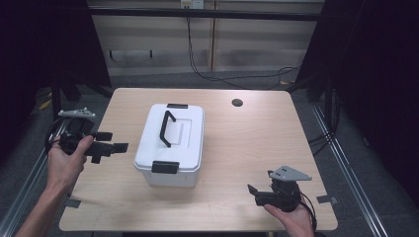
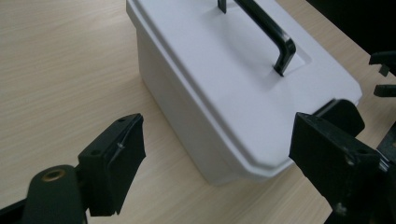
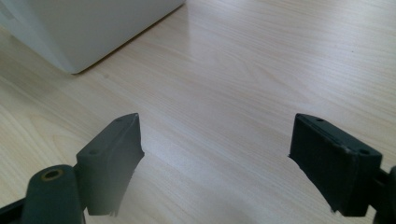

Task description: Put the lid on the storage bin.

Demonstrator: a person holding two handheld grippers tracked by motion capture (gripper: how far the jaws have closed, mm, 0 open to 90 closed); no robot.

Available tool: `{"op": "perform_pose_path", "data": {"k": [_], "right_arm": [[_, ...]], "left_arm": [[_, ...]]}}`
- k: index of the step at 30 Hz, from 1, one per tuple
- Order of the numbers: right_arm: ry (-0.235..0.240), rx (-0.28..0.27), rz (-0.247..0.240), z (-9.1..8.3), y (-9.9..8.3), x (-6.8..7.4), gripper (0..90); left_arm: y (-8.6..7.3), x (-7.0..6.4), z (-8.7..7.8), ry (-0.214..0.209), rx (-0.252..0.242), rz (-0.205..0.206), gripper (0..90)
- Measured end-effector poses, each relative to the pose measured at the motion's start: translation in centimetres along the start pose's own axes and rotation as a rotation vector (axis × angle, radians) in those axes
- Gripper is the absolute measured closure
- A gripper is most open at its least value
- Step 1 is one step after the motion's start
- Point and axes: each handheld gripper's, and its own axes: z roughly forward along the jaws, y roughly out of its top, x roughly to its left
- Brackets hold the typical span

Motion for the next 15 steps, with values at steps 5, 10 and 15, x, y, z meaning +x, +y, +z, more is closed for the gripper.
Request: {"op": "perform_pose_path", "data": {"k": [5,10,15], "right_arm": [[-0.002,0.0,-0.001,0.0,0.0,-0.1,16.2],[-0.005,0.001,-0.003,0.0,0.0,0.0,15.9],[-0.006,0.001,-0.006,0.1,0.0,0.0,15.7]], "left_arm": [[-2.4,1.0,-0.2,0.029,-0.037,-0.039,17.9],[-4.5,1.9,0.4,0.013,-0.018,-0.065,17.9],[-6.9,2.4,1.1,0.018,-0.019,-0.085,17.9]]}}
